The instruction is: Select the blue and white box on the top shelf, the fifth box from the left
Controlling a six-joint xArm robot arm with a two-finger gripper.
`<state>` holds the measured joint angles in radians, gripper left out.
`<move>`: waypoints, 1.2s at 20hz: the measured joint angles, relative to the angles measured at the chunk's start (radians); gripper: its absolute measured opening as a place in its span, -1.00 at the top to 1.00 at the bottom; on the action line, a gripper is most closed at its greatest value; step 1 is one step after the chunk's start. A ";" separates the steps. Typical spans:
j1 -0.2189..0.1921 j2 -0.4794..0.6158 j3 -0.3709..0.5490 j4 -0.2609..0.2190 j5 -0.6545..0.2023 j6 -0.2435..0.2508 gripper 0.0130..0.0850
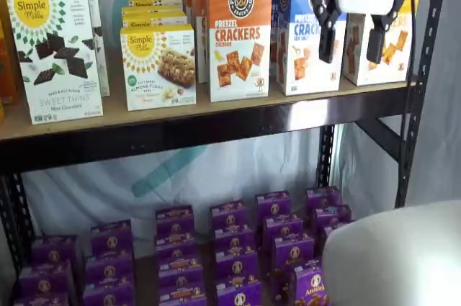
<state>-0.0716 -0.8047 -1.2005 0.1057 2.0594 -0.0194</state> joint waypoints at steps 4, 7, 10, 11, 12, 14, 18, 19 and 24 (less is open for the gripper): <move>0.040 -0.010 0.008 -0.051 -0.049 0.014 -1.00; 0.083 -0.021 0.023 -0.099 -0.123 0.037 -1.00; 0.115 -0.012 0.030 -0.137 -0.207 0.060 -1.00; 0.121 -0.006 0.030 -0.145 -0.230 0.065 -1.00; 0.125 0.002 0.029 -0.152 -0.253 0.068 -1.00; 0.123 0.023 0.023 -0.160 -0.304 0.068 -1.00; 0.087 0.073 -0.005 -0.162 -0.385 0.040 -1.00; 0.074 0.085 -0.015 -0.155 -0.397 0.029 -1.00; 0.011 0.160 -0.084 -0.113 -0.421 -0.027 -1.00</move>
<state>-0.0603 -0.6450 -1.2846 -0.0072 1.6386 -0.0466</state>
